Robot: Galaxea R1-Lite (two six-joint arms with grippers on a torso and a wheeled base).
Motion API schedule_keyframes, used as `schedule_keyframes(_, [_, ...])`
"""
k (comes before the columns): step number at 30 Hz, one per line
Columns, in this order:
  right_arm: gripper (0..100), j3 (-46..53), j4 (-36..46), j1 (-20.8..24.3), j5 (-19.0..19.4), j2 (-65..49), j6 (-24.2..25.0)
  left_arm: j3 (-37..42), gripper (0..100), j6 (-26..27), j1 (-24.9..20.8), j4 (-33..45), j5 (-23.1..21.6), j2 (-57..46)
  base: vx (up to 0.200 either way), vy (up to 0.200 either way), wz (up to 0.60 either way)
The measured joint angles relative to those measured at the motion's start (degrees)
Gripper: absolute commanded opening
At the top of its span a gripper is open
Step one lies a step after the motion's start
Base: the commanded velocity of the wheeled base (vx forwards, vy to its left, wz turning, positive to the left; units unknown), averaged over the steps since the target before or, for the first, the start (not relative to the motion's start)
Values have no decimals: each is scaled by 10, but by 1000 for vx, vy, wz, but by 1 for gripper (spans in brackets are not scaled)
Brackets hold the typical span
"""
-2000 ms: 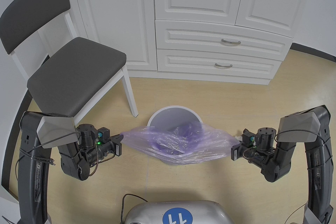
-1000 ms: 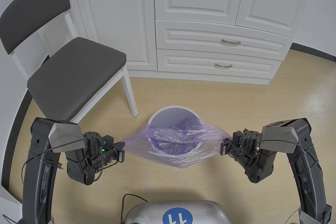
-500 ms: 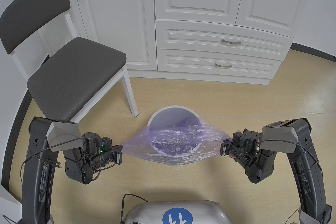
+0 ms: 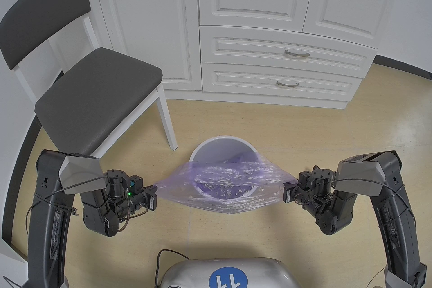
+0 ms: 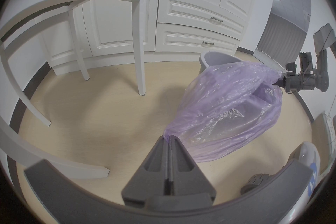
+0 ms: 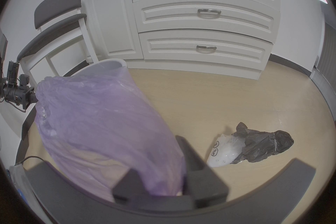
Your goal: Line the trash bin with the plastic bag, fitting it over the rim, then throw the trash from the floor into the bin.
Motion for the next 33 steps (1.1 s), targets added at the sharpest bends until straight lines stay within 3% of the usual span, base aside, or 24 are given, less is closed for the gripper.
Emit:
schedule_keyframes(5, [100, 1, 0, -2, 10, -3, 13, 0, 0, -28, 0, -1, -1, 0, 0, 0, 0])
schedule_keyframes(12, [100, 9, -34, -9, 74, -4, 88, 1, 0, -33, -2, -1, -1, 0, 0, 0, 0])
schedule_keyframes(17, [100, 50, -42, -15, 161, -23, 144, 1, 0, -31, -3, -1, 0, 0, 0, 0, 0])
schedule_keyframes(21, [100, 97, -44, -37, 281, -56, 157, 1, 0, -31, -3, -1, 1, 0, 0, 0, 0])
schedule_keyframes(28, [100, 147, -44, -127, 438, -99, 164, 2, 0, -30, -4, -1, 3, 0, 0, 0, 0])
schedule_keyframes(31, [100, 156, -44, -164, 482, -111, 166, 2, 0, -29, -4, -1, 3, 0, 0, 0, 0])
schedule_keyframes(33, [100, 160, -43, -182, 490, -118, 166, 2, 0, -29, -4, -1, 3, 0, 0, 0, 0])
